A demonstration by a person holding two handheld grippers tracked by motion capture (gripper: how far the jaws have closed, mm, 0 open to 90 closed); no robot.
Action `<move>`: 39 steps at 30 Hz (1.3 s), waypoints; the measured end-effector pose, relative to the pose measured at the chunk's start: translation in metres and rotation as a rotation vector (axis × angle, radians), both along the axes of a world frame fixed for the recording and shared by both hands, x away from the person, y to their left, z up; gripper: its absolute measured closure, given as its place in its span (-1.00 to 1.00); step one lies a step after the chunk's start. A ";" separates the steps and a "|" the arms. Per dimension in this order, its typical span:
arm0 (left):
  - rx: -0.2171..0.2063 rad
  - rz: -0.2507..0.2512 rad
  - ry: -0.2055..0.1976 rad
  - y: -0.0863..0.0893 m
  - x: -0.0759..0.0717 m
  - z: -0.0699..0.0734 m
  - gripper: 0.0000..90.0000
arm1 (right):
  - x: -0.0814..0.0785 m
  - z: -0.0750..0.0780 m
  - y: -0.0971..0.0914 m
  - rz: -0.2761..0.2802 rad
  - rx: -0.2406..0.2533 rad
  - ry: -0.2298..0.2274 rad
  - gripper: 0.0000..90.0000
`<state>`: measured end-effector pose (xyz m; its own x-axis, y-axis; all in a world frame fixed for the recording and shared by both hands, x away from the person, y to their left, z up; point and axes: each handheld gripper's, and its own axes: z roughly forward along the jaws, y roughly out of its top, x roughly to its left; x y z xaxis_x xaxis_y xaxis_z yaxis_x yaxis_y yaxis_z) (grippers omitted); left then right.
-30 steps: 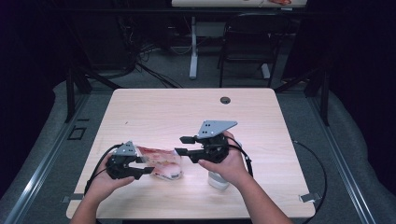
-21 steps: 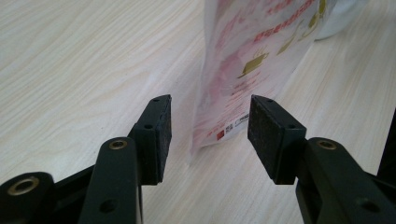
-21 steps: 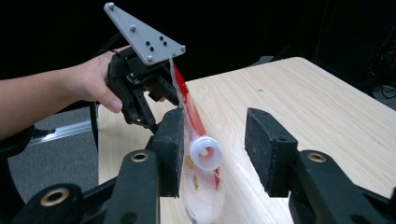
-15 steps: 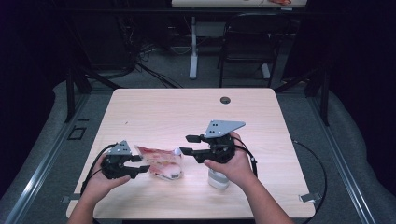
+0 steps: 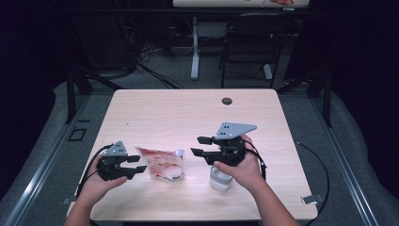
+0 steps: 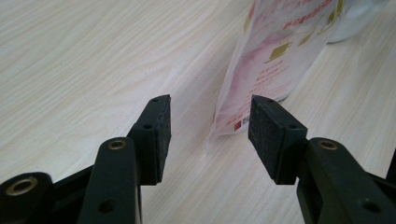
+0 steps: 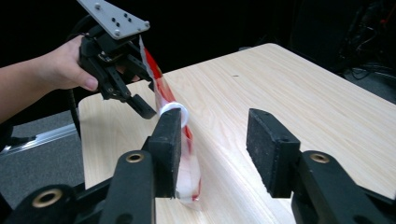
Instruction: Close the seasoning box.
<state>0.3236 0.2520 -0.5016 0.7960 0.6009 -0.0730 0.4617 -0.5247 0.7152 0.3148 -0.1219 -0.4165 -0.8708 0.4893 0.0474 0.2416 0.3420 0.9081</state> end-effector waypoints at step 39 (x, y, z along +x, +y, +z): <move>-0.026 0.036 -0.011 0.013 -0.001 0.006 0.10 | 0.007 0.007 -0.068 -0.254 0.000 -0.027 0.51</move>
<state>0.3227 0.2650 -0.4957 0.7747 0.6272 -0.0802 0.4719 -0.4890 0.7336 0.3217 -0.1897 -0.4093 -0.7206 0.6928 0.0255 0.2955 0.2736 0.9153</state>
